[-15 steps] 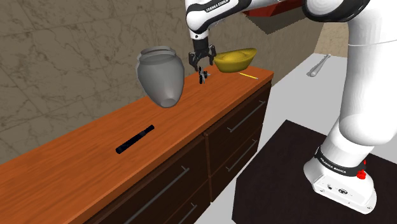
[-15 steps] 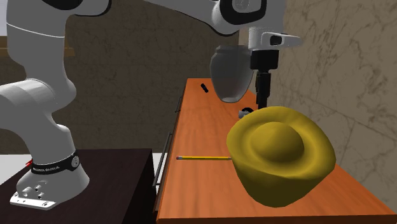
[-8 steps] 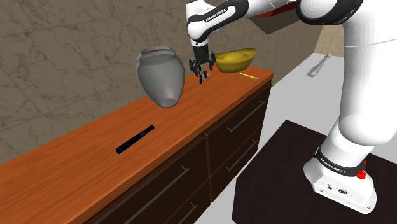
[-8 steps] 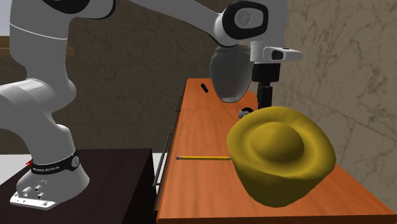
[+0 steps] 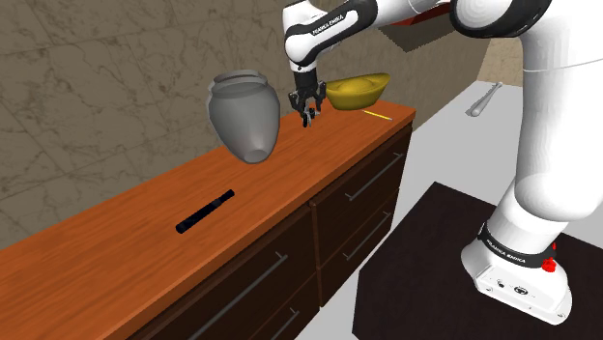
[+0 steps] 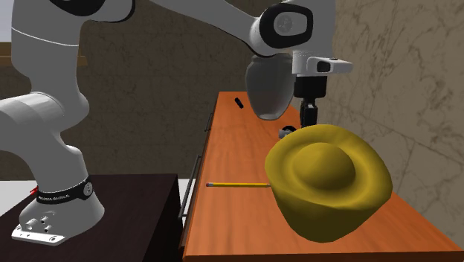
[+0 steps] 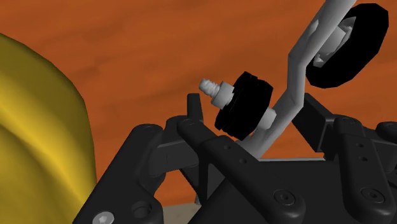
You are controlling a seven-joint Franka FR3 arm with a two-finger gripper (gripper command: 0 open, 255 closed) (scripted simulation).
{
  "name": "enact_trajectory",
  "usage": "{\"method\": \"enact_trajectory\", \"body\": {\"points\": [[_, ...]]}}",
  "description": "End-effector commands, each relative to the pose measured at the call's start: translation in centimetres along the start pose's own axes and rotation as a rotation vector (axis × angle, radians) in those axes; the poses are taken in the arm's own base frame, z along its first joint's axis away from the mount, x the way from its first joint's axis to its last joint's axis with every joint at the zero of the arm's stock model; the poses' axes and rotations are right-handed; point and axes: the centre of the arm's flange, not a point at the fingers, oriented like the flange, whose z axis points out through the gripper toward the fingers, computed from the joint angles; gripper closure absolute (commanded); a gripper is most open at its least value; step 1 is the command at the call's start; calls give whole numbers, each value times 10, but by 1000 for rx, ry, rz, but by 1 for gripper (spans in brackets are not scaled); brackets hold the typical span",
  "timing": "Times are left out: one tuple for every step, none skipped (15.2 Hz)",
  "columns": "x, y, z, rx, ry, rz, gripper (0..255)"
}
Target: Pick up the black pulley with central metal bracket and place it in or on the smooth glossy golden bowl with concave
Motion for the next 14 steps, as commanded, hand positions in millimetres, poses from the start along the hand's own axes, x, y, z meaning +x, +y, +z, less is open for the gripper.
{"method": "enact_trajectory", "body": {"points": [[0, 0, 0, 0, 0, 0, 255], [0, 0, 0, 0, 0, 0, 255], [0, 0, 0, 0, 0, 0, 255], [0, 0, 0, 0, 0, 0, 255], [0, 0, 0, 0, 0, 0, 255], [0, 0, 0, 0, 0, 0, 255], [0, 0, 0, 0, 0, 0, 255], [0, 0, 0, 0, 0, 0, 255], [0, 0, 0, 0, 0, 0, 255], [0, 0, -5, 0, 0, 0, 255], [0, 1, -10, 0, 0, 0, 255], [1, 1, -16, 0, 0, 0, 255], [1, 2, -21, 0, 0, 0, 255], [1, 3, -26, 0, 0, 0, 255]]}}
